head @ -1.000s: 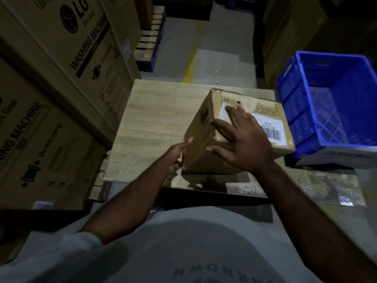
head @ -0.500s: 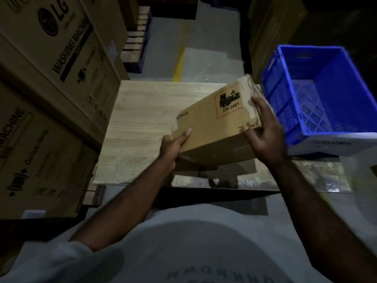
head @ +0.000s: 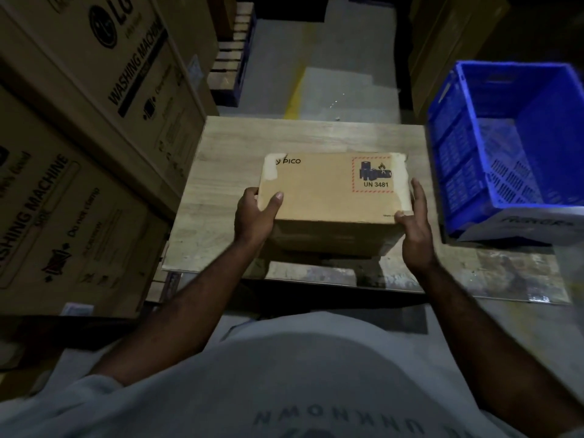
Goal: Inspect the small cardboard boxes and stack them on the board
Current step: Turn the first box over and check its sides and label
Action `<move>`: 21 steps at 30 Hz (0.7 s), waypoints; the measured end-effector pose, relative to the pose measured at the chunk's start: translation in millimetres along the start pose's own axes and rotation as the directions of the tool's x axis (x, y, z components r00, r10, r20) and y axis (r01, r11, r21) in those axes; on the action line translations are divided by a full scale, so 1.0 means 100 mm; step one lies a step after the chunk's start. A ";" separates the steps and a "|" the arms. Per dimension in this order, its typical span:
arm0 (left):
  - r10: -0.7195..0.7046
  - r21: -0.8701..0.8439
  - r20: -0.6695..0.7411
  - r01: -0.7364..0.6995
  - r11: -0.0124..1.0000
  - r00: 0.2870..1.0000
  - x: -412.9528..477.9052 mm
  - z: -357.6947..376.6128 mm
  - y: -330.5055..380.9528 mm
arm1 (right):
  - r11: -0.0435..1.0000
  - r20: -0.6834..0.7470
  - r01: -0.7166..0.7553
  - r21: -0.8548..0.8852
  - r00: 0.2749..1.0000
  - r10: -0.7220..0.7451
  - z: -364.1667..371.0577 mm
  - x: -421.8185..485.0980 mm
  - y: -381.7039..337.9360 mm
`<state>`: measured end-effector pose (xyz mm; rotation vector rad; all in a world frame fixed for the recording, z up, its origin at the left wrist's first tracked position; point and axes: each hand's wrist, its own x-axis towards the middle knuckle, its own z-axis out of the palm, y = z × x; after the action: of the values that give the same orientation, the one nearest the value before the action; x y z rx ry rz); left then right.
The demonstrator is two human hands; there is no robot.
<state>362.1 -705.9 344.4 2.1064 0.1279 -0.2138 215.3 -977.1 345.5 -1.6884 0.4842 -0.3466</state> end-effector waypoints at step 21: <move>0.005 0.024 0.067 -0.006 1.000 0.998 -0.01 0.16 0.01 | 0.992 -0.124 -0.049 -0.116 0.992 0.035 -0.05 -0.06 0.13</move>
<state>359.5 -720.5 337.5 2.1204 0.0798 -0.2835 206.2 -980.6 333.6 -1.7763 0.6407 -0.3986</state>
